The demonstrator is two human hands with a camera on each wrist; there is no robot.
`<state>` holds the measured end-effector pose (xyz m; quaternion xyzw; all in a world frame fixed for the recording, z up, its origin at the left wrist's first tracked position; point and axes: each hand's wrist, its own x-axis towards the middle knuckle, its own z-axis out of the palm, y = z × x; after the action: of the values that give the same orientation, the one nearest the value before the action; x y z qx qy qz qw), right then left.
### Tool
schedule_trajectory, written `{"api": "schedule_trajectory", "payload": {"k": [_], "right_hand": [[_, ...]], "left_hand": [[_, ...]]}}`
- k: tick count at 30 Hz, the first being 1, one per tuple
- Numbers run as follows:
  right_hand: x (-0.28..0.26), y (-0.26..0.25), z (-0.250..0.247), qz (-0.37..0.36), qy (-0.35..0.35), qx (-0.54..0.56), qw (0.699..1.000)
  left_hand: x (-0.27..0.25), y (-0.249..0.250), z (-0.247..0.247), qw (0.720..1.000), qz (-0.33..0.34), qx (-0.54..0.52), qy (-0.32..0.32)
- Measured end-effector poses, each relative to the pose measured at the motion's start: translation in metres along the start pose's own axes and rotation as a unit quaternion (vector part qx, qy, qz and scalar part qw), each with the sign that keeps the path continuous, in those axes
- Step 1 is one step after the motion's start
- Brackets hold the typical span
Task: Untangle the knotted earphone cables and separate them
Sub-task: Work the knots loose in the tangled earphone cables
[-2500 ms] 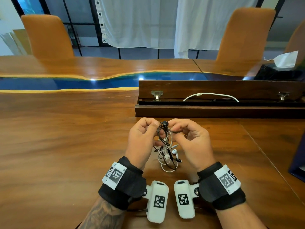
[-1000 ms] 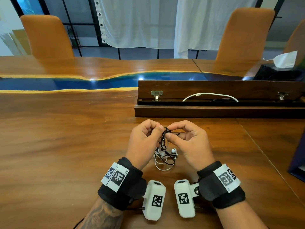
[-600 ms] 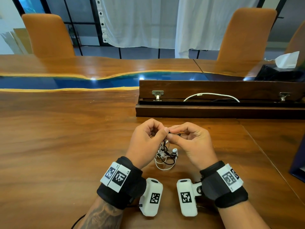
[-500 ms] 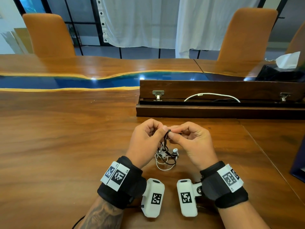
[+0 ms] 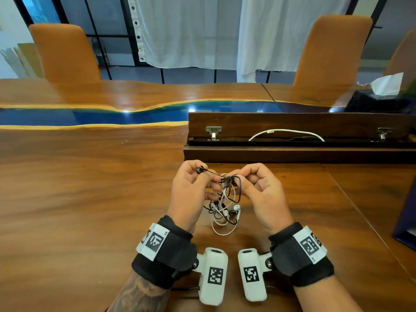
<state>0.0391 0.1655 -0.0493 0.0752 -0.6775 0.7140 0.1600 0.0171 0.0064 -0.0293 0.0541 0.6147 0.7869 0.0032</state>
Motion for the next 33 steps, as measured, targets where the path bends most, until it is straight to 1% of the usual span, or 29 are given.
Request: {"api": "schedule_trajectory", "payload": {"k": [2,4,6,8,10,12,14,15,16,18,20,21,24,27,28,30,33], "right_hand": [[0.0004,-0.0006,0.001,0.005,0.014,0.017,1.0],[0.0005,-0.0007,0.0019,0.01,0.024,0.028,0.999],[0.0006,-0.0001,0.0018,0.014,0.031,0.025,0.999],[0.0,0.0002,0.0013,0.013,0.038,0.007,0.999],[-0.0001,0.0008,0.0018,0.007,0.036,-0.008,0.999],[-0.0003,-0.0002,0.0034,0.002,0.036,0.008,0.999],[-0.0001,-0.0011,0.0032,-0.002,0.046,0.015,0.999],[0.0,-0.0015,0.0024,0.001,0.045,0.0,0.999],[-0.0004,-0.0024,0.0018,0.008,0.035,-0.016,0.999],[-0.0018,-0.0034,0.0018,0.015,-0.003,-0.042,0.999],[-0.0021,-0.0043,0.0015,-0.001,-0.018,-0.063,0.998],[-0.002,-0.0047,0.001,-0.012,-0.017,-0.07,0.997],[-0.0008,-0.0046,-0.0014,-0.027,-0.007,-0.083,0.996],[-0.0009,-0.0022,-0.0037,-0.038,0.005,-0.108,0.993],[-0.0011,-0.0021,-0.0035,-0.041,0.006,-0.115,0.993],[-0.0015,-0.0016,-0.0027,-0.047,0.007,-0.127,0.991],[-0.0023,-0.0008,-0.002,-0.044,0.008,-0.135,0.99]], "left_hand": [[0.001,-0.0029,-0.0024,0.998,0.02,0.058,-0.015],[0.0004,-0.0056,-0.0039,0.993,0.025,0.106,-0.05],[-0.001,-0.0068,-0.0039,0.986,0.025,0.142,-0.085],[-0.0021,-0.0069,-0.0037,0.981,0.03,0.163,-0.098],[-0.0023,-0.0066,-0.0037,0.981,0.042,0.167,-0.085],[-0.0025,-0.0054,-0.0036,0.983,0.054,0.157,-0.075],[-0.0013,-0.006,-0.0041,0.985,0.056,0.15,-0.067],[-0.0014,-0.0061,-0.0039,0.986,0.055,0.145,-0.064],[-0.0013,-0.0073,-0.0038,0.986,0.06,0.141,-0.061],[-0.0008,-0.0094,-0.0041,0.981,0.096,0.161,-0.043],[-0.0014,-0.0097,-0.0045,0.977,0.12,0.176,-0.023],[-0.0022,-0.0082,-0.0038,0.98,0.111,0.161,-0.023],[-0.0036,-0.0047,-0.0016,0.991,0.055,0.115,-0.042],[-0.0043,-0.0023,0.0015,0.996,0.01,0.073,-0.058],[-0.0047,-0.002,0.0027,0.995,0.005,0.071,-0.064],[-0.0063,-0.003,0.0032,0.993,0.026,0.099,-0.064],[-0.0045,-0.0078,0.001,0.989,0.057,0.13,-0.045]]}}
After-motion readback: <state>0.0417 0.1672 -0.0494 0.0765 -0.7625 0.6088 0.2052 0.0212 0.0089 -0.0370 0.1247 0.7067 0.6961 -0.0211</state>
